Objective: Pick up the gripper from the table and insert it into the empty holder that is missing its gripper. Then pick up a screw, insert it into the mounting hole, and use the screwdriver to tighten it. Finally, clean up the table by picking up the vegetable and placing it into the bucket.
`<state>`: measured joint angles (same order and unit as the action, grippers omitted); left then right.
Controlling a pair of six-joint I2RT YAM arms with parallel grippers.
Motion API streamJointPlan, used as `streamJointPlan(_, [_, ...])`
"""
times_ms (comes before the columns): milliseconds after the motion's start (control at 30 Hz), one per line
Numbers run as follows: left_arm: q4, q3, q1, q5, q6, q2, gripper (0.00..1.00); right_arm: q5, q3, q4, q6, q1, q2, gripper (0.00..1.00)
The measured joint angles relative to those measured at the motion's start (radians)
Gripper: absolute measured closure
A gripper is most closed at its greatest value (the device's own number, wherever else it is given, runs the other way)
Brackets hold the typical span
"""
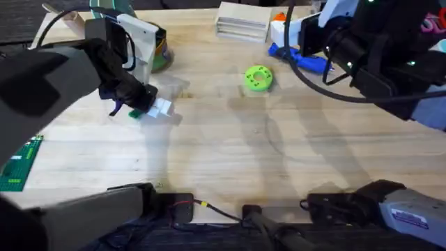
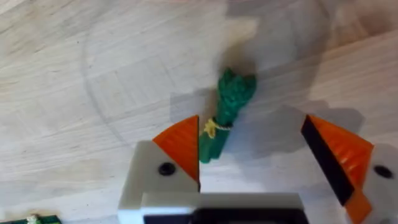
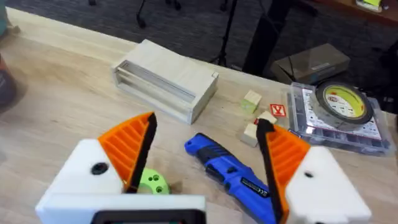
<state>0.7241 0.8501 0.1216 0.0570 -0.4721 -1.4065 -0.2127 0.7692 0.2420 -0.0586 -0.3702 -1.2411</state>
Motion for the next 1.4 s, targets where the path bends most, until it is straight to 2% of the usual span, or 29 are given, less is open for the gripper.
streamJointPlan(200, [-0.043,0.003,0.049,-0.015,-0.011,-0.108,0.007,0.000,0.000,0.000,0.000,0.000,0.000,0.008])
streamJointPlan(400, [-0.035,0.030,0.049,-0.035,-0.025,-0.144,0.018,0.000,0.000,0.000,0.000,0.000,0.000,0.010])
streamJointPlan(467, [-0.028,0.031,0.049,-0.050,-0.027,-0.150,0.144,0.000,0.000,0.000,0.000,0.000,0.000,0.008])
streamJointPlan(567, [-0.026,0.031,0.044,-0.069,-0.028,-0.152,0.433,0.000,0.000,0.000,0.000,0.000,0.000,0.007])
streamJointPlan(633, [-0.030,0.032,0.044,-0.074,-0.029,-0.154,0.570,0.000,0.000,0.000,0.000,0.000,0.000,0.008])
streamJointPlan(733, [-0.035,0.034,0.043,-0.071,-0.029,-0.156,0.707,0.000,0.000,0.000,0.000,0.000,0.000,0.009])
streamJointPlan(833, [-0.038,0.035,0.043,-0.062,-0.029,-0.157,0.787,0.000,0.000,0.000,0.000,0.000,0.000,0.008])
streamJointPlan(933, [-0.035,0.035,0.043,-0.062,-0.029,-0.154,0.912,0.000,0.000,0.000,0.000,0.000,0.000,0.008])
streamJointPlan(1067, [-0.035,0.033,0.045,-0.053,-0.030,-0.139,0.981,0.000,0.000,0.000,0.000,0.000,0.000,0.009])
streamJointPlan(1200, [-0.036,0.022,0.046,-0.033,-0.028,-0.103,0.980,0.000,0.000,0.000,0.000,0.000,0.000,0.008])
streamJointPlan(1400, [-0.036,0.020,0.046,-0.029,-0.028,0.029,0.980,0.000,0.000,0.000,0.000,0.000,0.000,0.009])
